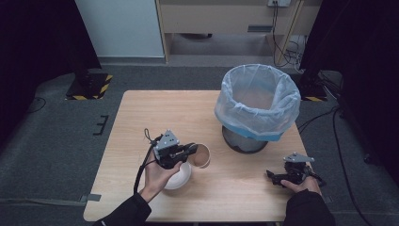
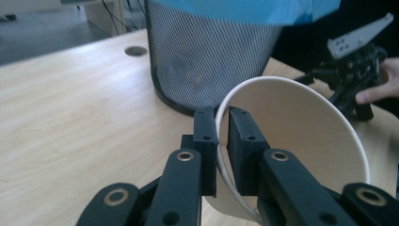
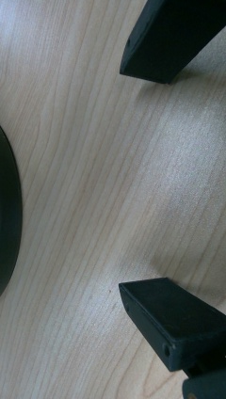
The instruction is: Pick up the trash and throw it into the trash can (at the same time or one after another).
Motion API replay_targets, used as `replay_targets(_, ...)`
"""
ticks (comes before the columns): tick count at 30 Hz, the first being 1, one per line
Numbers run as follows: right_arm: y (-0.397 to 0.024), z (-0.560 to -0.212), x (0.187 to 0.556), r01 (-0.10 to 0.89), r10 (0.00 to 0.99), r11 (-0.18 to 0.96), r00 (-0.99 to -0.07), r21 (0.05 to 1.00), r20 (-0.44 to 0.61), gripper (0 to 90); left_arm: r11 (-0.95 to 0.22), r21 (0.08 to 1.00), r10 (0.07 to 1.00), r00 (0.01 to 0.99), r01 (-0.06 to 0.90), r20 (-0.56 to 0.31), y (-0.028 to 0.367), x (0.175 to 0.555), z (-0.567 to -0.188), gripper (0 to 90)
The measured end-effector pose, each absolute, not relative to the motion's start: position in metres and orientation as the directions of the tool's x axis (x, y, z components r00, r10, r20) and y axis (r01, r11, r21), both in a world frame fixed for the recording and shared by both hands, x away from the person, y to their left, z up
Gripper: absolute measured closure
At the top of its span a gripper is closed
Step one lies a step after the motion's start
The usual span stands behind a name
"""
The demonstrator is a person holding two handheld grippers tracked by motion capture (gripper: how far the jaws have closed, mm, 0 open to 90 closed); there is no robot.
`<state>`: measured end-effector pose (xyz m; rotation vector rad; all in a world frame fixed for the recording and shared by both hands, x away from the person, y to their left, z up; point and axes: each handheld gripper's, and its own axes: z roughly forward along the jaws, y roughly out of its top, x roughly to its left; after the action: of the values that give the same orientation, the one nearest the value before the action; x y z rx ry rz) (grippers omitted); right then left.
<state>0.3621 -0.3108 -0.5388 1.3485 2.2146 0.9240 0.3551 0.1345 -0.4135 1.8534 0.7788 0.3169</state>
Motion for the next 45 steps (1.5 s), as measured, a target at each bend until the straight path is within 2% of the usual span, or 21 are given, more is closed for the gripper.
replay_targets(14, -0.311, -0.539, 0.362, 0.631, 0.886, 0.321, -0.463, 0.706, 0.011, 0.9, -0.123, 0.956, 0.689, 0.717, 0.266, -0.11, 0.161, 0.359, -0.36, 81.8)
replay_targets(24, -0.311, -0.539, 0.362, 0.631, 0.886, 0.321, -0.463, 0.706, 0.011, 0.9, -0.068, 0.974, 0.704, 0.702, 0.215, -0.106, 0.165, 0.367, -0.331, 81.8)
replay_targets(45, -0.311, -0.539, 0.362, 0.63, 0.887, 0.32, -0.462, 0.707, 0.011, 0.8, -0.02, 0.993, 0.702, 0.708, 0.118, -0.07, 0.131, 0.392, -0.272, 81.9)
